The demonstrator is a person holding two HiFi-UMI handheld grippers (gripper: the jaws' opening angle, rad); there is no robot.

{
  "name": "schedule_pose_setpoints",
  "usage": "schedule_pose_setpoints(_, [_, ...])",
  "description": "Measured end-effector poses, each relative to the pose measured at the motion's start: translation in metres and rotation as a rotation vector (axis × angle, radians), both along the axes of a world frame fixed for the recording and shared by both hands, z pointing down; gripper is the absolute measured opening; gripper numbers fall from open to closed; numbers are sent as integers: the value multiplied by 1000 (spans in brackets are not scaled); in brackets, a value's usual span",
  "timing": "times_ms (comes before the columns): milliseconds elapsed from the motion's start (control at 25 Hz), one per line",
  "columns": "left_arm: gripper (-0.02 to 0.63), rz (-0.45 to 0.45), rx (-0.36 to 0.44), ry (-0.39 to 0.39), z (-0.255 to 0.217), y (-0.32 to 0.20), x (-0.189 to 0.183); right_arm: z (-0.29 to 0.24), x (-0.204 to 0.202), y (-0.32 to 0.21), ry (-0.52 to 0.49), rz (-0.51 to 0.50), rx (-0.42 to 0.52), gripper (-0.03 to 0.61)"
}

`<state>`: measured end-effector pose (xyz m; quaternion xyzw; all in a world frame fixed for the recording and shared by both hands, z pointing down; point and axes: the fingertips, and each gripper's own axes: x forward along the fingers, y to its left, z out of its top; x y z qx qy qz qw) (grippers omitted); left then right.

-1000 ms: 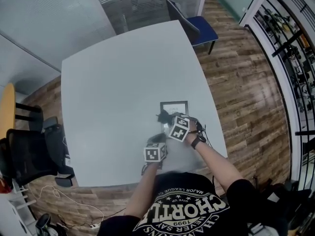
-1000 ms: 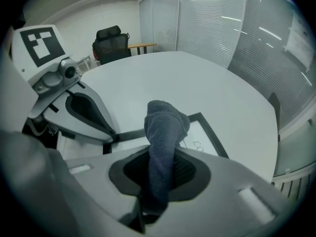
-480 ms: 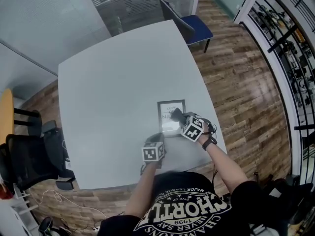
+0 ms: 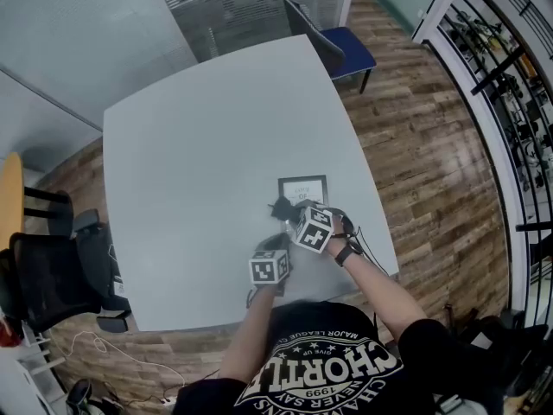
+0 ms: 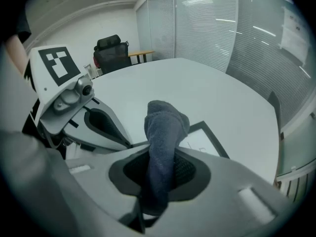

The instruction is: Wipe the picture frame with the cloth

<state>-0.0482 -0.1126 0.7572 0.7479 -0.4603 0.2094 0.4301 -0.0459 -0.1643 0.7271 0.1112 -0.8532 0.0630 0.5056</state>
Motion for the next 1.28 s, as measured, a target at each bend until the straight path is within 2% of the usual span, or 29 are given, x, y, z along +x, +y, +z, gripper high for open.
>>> schedule_pose_setpoints(160, [6, 2, 1, -1, 0, 0, 1, 15, -19, 14, 43, -75, -25, 75])
schedule_pose_setpoints(320, [6, -23, -9, 19, -1, 0, 1, 25, -4, 19, 108, -94, -8, 75])
schedule_pose_setpoints(720, [6, -14, -3, 12, 0, 0, -3, 22, 84, 9, 193, 60, -11, 75])
schedule_pose_setpoints(880, [6, -10, 2, 4, 0, 0, -3, 21, 99, 11, 158, 105, 4, 75])
schedule_pose_setpoints(1080, [6, -31, -13, 10, -2, 1, -2, 17, 94, 11, 170, 109, -2, 75])
schedule_pose_setpoints(1280, [6, -43, 19, -8, -14, 5, -11, -2, 36, 18, 46, 41, -13, 75])
